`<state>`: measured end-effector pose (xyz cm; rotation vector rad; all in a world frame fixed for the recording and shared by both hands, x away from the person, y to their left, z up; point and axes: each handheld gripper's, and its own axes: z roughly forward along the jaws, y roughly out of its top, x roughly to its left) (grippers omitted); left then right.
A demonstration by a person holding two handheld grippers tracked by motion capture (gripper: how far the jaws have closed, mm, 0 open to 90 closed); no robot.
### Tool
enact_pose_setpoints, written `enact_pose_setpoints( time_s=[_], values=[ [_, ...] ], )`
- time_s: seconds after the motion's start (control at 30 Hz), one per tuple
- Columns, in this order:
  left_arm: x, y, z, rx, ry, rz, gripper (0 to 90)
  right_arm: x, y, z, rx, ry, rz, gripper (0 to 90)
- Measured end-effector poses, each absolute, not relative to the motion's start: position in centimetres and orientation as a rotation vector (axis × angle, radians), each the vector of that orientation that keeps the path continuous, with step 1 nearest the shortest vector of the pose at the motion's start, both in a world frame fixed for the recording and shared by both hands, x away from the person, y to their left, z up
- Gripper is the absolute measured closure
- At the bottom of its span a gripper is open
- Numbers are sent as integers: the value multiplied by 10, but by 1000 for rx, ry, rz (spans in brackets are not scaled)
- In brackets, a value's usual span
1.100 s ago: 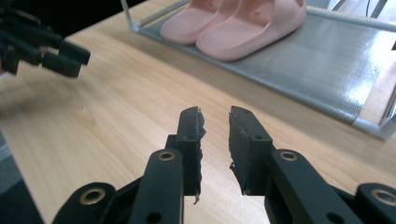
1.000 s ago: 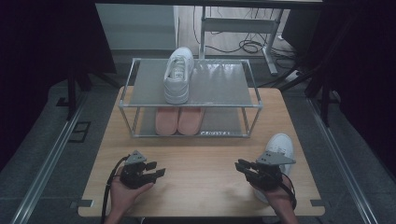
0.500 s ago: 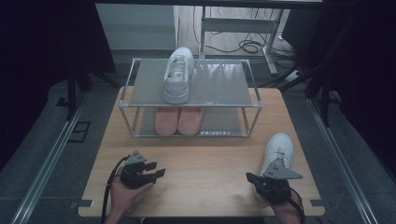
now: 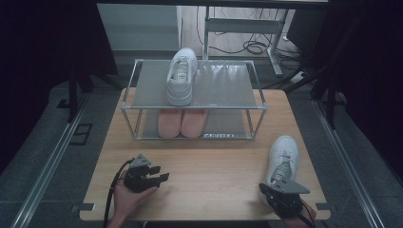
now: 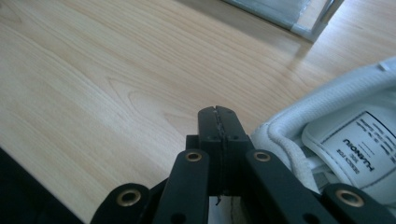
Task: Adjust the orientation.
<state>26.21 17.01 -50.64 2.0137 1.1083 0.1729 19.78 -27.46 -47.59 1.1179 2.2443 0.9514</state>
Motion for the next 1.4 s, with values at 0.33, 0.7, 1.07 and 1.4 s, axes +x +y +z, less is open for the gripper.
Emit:
enact_pose_setpoints(
  time_s=[0.33,0.7,1.07,1.4],
  values=[
    [263,165,-508,2032,1107,159,501,187,-301,-477,1165,2231,965,897],
    [264,165,-510,2043,1108,156,497,184,-350,-474,1273,2141,934,898],
    [263,165,-509,2042,1104,156,497,189,-364,-478,1327,2115,918,897],
    [261,165,-505,2038,1097,163,496,192,-363,-451,1267,2091,1058,877]
  ],
)
